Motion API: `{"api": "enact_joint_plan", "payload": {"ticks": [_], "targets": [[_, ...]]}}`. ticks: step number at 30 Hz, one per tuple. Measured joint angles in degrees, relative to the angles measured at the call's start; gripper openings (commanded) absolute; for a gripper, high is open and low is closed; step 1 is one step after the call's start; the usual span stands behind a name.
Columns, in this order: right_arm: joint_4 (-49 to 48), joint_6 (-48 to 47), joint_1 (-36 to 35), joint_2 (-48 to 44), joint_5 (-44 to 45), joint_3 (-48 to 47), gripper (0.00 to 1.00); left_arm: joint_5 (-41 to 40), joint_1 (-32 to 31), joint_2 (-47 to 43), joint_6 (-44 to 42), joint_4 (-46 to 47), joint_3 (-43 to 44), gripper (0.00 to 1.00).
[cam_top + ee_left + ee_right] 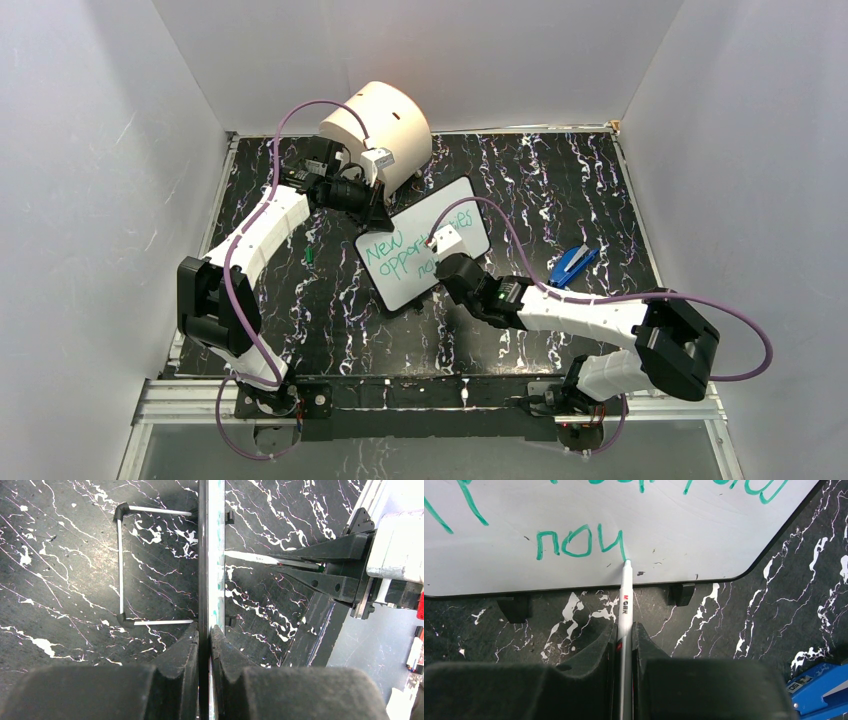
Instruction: Write a sentence on the whiteboard
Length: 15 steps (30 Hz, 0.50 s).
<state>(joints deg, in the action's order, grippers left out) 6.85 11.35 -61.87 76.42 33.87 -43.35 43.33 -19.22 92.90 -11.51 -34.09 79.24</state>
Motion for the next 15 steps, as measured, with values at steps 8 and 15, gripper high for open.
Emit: {"api": "enact_joint_plan", "payload": {"ticks": [8, 15], "targets": [[-0.92, -1.57, 0.72, 0.00, 0.02, -0.07, 0.00, 0.00, 0.00, 0.00, 0.00, 0.00, 0.00, 0.00], [-1.05, -2.91, 1.22, 0.00, 0.28, -1.05, 0.00, 0.00, -0.02, 0.02, 0.00, -0.04, 0.09, 0.00]]}}
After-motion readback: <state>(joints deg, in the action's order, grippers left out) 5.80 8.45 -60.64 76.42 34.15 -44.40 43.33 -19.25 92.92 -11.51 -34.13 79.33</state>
